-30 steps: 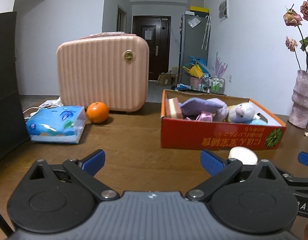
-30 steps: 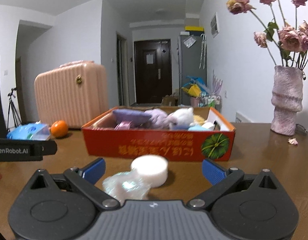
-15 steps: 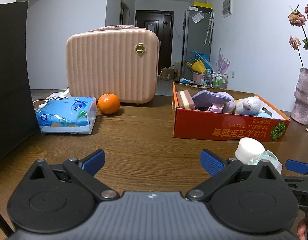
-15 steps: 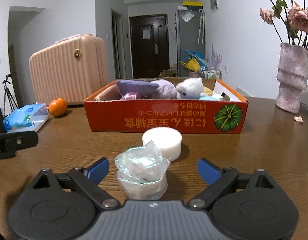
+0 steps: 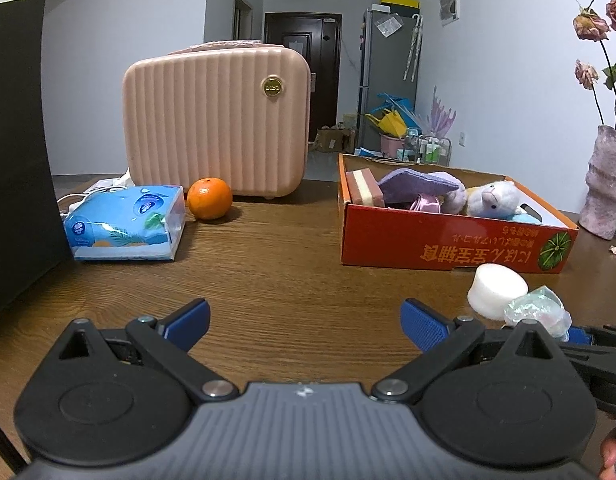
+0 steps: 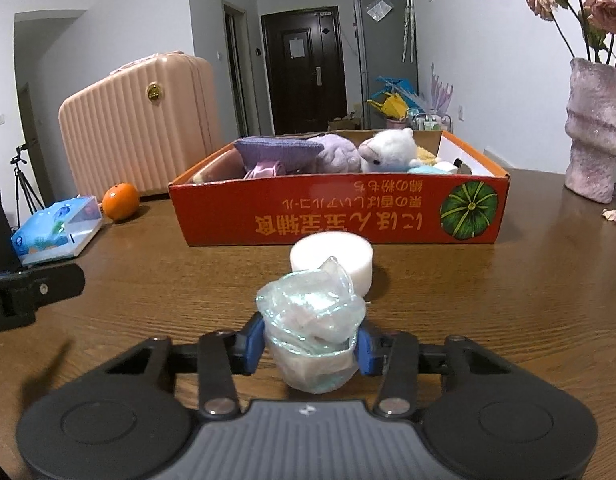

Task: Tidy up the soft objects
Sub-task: 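Grasp the clear plastic bundle with the right tool while the left tool grasps the white foam cylinder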

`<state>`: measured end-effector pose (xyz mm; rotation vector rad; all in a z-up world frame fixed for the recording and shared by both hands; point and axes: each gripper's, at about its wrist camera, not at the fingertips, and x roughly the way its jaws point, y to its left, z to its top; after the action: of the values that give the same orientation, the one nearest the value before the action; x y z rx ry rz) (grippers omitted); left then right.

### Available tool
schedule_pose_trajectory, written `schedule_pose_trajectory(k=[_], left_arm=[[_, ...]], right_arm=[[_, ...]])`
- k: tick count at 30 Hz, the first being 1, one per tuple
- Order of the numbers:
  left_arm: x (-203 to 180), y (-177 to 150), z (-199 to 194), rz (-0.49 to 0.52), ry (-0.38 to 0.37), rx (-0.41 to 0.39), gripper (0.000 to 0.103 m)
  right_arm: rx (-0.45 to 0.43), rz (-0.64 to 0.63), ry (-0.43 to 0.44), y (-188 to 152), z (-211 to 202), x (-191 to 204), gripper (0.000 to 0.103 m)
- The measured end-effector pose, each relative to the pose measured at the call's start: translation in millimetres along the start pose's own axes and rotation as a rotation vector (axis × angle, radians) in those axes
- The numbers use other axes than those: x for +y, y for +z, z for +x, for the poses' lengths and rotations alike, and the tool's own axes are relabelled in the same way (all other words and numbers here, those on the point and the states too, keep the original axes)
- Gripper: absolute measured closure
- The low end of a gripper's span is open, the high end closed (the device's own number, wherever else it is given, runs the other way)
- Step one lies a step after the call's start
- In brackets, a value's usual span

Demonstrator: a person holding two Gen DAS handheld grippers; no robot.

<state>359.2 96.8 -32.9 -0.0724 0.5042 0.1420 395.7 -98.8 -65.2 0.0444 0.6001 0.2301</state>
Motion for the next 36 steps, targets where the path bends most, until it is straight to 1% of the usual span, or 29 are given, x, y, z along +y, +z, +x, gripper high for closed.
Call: schedule_pose_trajectory(k=[5,10,16,24,36], left_arm=[[0,0,1,-0.002,0.005,0.001,0.0],[-1,-1,2,-0.003,0.013,0.002,0.0],[-8,-2,8,0.005,0.01,0.019,0.0],[-36,-3,16,0.038,-0.009,0.029,0.0],[-89,2,40,0.061,-0.056,0.058,0.0]], right_arm=[[-0.016,-0.002,0.002,0,-3,0,0.066],[-0.048,-0.004,-0.004,1,-9,0,0.066],[-0.059,0.011,0.005,4,-13,-6,0.066],[-0.081,0.012,-0.005,10,-13,-22,0.066],[-0.103,0.036,-0.034,22,-6,-69,0.066]])
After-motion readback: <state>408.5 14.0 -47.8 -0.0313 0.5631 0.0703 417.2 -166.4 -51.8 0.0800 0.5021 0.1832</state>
